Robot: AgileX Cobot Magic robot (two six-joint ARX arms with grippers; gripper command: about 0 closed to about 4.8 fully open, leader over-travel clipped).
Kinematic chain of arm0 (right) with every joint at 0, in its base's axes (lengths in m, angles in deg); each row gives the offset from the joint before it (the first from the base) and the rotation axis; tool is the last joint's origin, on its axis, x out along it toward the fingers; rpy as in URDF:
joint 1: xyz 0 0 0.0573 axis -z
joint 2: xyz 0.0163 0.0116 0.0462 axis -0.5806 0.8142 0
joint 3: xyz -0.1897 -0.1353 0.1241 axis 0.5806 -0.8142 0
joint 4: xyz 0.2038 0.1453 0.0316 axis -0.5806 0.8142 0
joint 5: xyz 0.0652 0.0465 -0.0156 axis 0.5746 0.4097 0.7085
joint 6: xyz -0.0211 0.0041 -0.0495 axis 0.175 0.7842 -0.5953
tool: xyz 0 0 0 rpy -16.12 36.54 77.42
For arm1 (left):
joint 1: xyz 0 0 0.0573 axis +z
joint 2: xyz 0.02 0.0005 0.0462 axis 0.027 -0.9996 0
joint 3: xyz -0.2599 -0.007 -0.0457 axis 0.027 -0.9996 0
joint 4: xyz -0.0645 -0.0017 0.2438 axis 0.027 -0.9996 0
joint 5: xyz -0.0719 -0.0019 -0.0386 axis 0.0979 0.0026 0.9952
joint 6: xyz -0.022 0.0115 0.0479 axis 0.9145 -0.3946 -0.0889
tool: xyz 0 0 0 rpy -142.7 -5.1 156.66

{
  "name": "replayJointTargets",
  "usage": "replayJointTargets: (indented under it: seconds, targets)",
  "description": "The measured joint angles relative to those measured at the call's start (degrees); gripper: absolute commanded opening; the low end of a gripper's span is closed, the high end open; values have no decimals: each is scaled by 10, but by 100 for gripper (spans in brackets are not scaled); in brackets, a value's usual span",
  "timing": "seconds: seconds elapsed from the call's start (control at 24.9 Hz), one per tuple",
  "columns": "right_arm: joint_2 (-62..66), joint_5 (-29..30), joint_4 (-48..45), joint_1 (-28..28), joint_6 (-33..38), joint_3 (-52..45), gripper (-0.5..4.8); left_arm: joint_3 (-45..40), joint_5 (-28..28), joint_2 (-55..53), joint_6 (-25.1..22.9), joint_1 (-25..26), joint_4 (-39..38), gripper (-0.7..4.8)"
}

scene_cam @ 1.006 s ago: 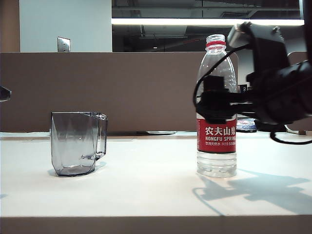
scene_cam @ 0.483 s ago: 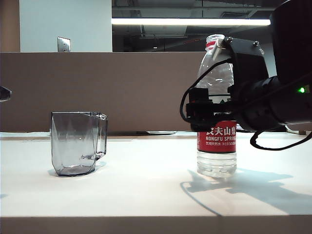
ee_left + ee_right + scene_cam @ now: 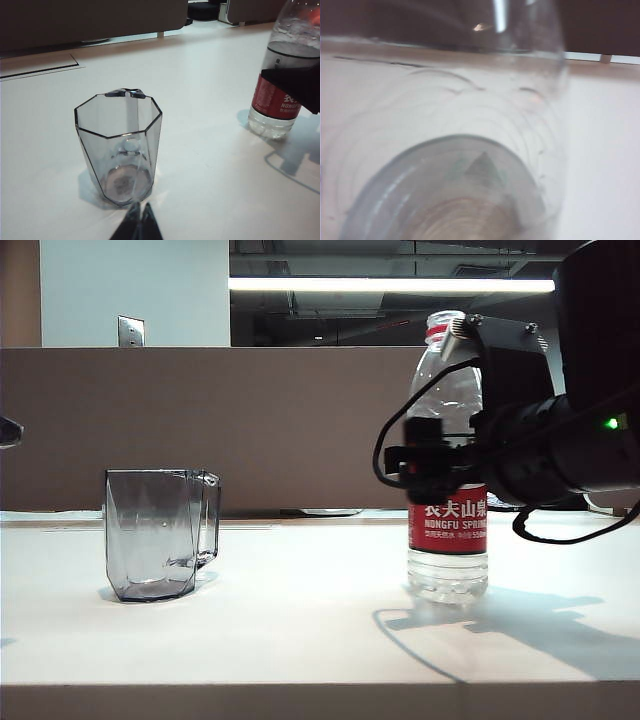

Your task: Pick up the mineral water bottle on the table and pour water into the mug until it's half full.

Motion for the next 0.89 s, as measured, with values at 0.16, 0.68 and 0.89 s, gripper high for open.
replayJointTargets:
  seconds: [0.16, 0.68, 0.89]
  targets:
    - [0, 1, 0, 0, 0, 0, 304, 0, 0, 0, 0, 0, 0, -5]
    - [0, 1, 0, 0, -7, 0, 246, 0, 0, 0, 0, 0, 0, -5]
    - [0, 9, 25, -28, -100, 20, 247, 0, 0, 0, 0, 0, 0, -5]
